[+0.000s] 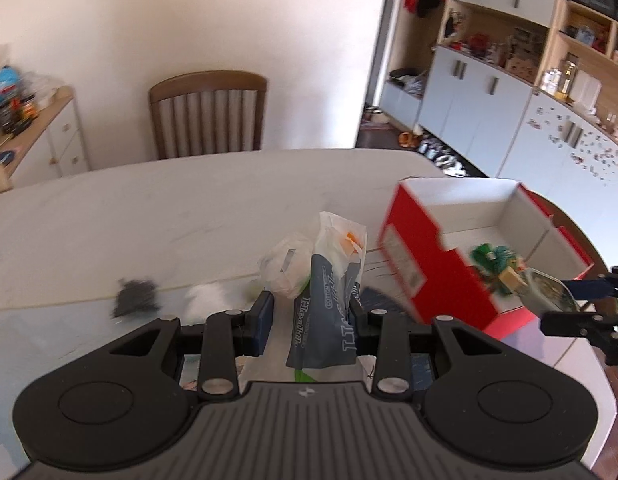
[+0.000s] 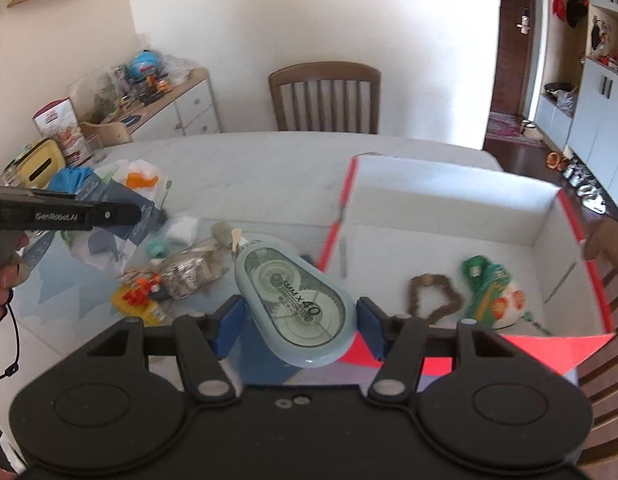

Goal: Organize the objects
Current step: 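Carry the plastic bag and tape dispenser into the red box with both tools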

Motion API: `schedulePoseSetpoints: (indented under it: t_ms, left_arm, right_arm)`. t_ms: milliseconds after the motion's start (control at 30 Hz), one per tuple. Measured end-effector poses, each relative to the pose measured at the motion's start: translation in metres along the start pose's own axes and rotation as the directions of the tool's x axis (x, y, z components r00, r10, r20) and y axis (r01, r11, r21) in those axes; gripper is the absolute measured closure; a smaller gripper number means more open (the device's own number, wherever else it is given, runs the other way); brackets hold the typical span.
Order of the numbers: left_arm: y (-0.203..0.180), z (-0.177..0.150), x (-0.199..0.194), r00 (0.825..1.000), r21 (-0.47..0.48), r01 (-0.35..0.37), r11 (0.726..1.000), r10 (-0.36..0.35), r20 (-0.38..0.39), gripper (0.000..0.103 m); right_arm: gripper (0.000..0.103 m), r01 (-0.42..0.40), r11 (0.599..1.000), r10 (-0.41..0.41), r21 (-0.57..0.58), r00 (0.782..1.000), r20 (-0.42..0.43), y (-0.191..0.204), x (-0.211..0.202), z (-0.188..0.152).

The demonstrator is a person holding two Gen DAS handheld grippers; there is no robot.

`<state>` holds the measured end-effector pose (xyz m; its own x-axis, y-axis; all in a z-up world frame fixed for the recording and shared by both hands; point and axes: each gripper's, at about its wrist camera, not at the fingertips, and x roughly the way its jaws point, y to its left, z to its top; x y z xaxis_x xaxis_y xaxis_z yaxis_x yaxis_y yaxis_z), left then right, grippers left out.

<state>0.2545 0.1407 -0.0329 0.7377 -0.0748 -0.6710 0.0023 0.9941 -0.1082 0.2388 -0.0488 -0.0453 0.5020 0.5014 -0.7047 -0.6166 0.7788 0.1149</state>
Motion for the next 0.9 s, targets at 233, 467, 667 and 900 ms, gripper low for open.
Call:
schedulePoseSetpoints:
  t_ms: [233, 467, 667, 900]
  left_arm:
    - [-0.052, 0.012, 0.016, 0.998, 0.035, 0.058, 0.998, -0.057, -0.014, 0.068]
    - [-0.101, 0.025, 0.029, 0.995, 0.077, 0.100, 0.992, -0.099, -0.012, 0.068]
    - [-0.136, 0.037, 0.050, 0.992, 0.080, 0.127, 0.989, -0.125, -0.031, 0.068]
    - [-0.164, 0.051, 0.073, 0.988, 0.087, 0.143, 0.986, -0.138, -0.063, 0.068]
  right_arm:
    - [0.043, 0.035, 0.999, -0.035, 0.025, 0.999, 0.024, -0.034, -0.009, 0.005]
    - [0.043, 0.064, 0.998, -0.065, 0.028, 0.997, 0.039, -0.071, -0.015, 0.008]
    - [0.043, 0.103, 0.995, -0.103, 0.021, 0.994, 0.032, -0.099, -0.011, 0.010]
    - [0.043, 0.144, 0.989, -0.144, 0.017, 0.990, 0.012, -0.131, -0.001, 0.009]
